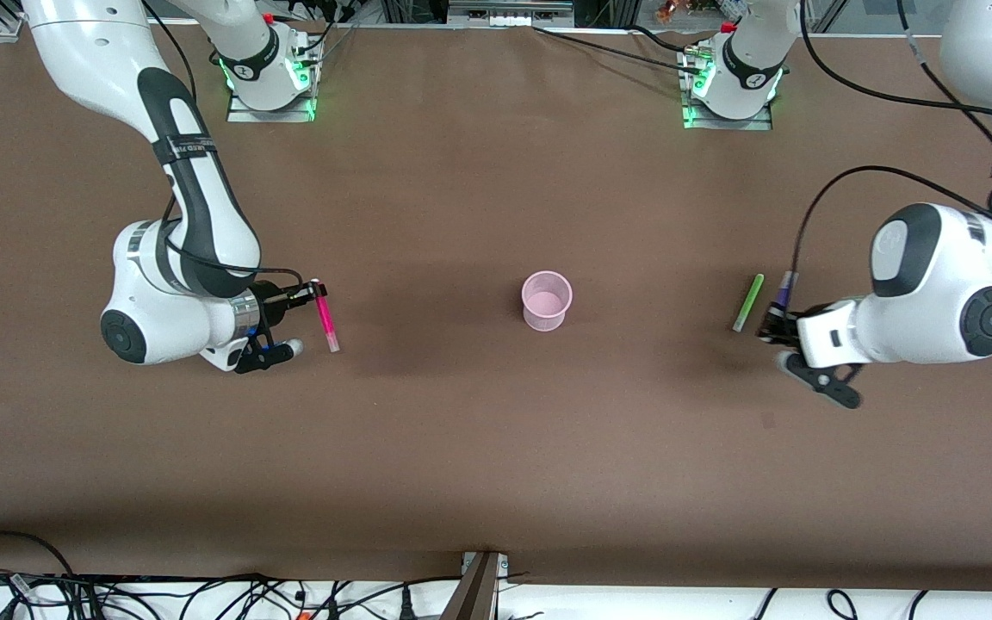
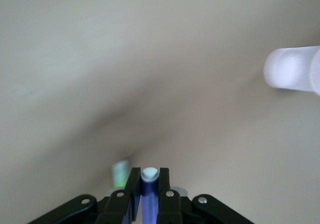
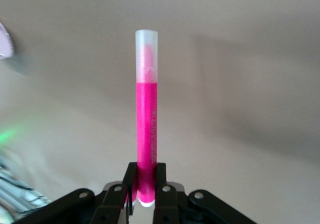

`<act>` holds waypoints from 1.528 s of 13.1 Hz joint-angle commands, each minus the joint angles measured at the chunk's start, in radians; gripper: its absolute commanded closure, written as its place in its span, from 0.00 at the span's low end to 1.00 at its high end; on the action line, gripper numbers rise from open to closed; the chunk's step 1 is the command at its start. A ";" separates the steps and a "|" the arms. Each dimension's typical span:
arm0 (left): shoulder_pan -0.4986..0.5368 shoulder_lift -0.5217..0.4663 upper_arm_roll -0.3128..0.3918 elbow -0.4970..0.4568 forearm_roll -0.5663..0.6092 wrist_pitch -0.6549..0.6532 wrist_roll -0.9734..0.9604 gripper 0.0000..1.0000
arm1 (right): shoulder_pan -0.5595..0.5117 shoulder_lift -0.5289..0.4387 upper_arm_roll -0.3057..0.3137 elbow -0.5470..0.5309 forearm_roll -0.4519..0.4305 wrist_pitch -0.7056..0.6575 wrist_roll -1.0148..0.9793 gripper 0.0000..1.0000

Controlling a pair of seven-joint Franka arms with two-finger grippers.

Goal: Organize pens into pink holder with both arms
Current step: 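Carry the blue marker with the left gripper over the pink cup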

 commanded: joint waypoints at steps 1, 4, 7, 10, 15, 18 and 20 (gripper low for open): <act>-0.006 0.063 -0.014 0.025 -0.194 0.026 0.259 1.00 | -0.019 0.006 -0.003 0.027 0.079 -0.080 0.089 1.00; -0.063 0.084 -0.032 0.025 -0.433 0.051 0.540 1.00 | -0.032 0.004 -0.003 0.029 0.140 -0.122 0.141 1.00; -0.161 0.087 -0.038 0.028 -0.559 0.158 0.640 1.00 | -0.046 0.004 -0.003 0.029 0.200 -0.157 0.221 1.00; -0.268 0.101 -0.038 0.031 -0.684 0.324 0.787 1.00 | -0.059 0.004 -0.003 0.029 0.300 -0.206 0.315 1.00; -0.347 0.101 -0.035 0.007 -0.724 0.378 0.977 1.00 | -0.083 0.007 -0.003 0.029 0.447 -0.268 0.473 1.00; -0.374 0.094 -0.035 -0.050 -0.712 0.379 0.998 1.00 | -0.083 0.006 -0.001 0.029 0.510 -0.280 0.613 1.00; -0.400 0.101 -0.033 -0.053 -0.695 0.411 1.001 1.00 | -0.083 0.007 -0.001 0.029 0.568 -0.300 0.680 1.00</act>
